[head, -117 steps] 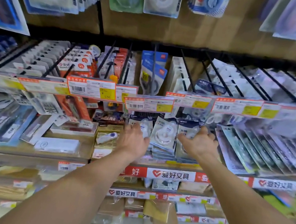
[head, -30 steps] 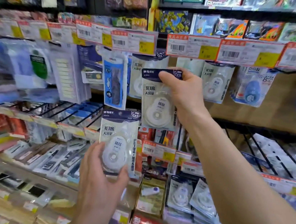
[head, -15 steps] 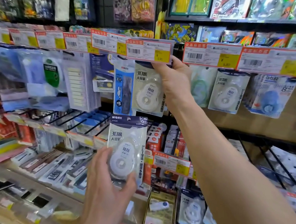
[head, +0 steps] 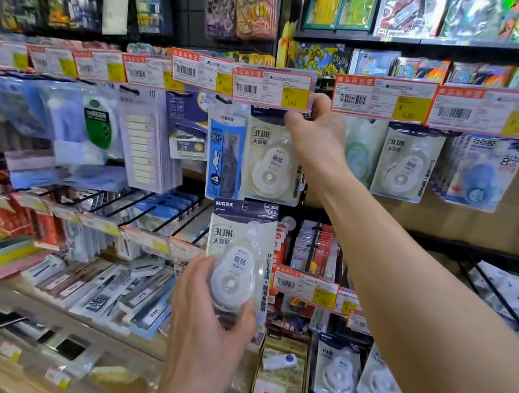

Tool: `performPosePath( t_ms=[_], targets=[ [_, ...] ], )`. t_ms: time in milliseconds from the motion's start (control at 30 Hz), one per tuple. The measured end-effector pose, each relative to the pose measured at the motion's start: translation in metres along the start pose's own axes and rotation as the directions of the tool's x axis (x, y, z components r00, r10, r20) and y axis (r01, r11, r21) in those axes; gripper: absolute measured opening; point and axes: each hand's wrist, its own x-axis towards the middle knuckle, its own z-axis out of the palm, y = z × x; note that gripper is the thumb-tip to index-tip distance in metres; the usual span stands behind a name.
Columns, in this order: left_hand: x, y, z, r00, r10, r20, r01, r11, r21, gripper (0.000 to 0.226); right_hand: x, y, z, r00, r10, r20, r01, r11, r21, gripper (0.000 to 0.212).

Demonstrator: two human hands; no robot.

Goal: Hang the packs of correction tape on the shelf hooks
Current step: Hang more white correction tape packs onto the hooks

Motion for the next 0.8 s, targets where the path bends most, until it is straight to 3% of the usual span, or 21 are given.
performPosePath(
  t_ms=[167,433,500,633,700,800],
  targets=[
    [0.002,0.004,0.001,0.999,0.048,0.013,-0.048,0.999,-0.002,0.076,0.013,0.003,0.008,0.99,0.067,-0.12,-0.074,0.996,-0.057,0.013],
    [0.018,0.006,0.008,0.985,0.171,0.017,-0.171,0.985,0.037,0.077,-0.019,0.017,-0.013,0.977,0.092,-0.19,-0.102,0.994,-0.045,0.029],
    [0.023,0.009,0.013,0.981,0.193,0.004,-0.193,0.98,0.053,0.078,-0.044,0.021,-0.022,0.989,0.103,-0.102,-0.099,0.994,0.041,0.023],
    [0.033,0.016,0.025,0.975,0.218,-0.035,-0.215,0.973,0.081,0.08,-0.083,0.031,-0.034,0.942,0.201,0.269,-0.252,0.952,0.173,0.023],
    [0.035,0.021,0.032,0.975,0.218,-0.037,-0.214,0.973,0.089,0.083,-0.088,0.034,-0.037,0.934,0.206,0.292,-0.285,0.922,0.261,0.009],
    [0.033,0.024,0.039,0.976,0.219,-0.02,-0.216,0.972,0.096,0.085,-0.087,0.036,-0.042,0.941,0.206,0.269,-0.286,0.909,0.303,0.01]
  ],
)
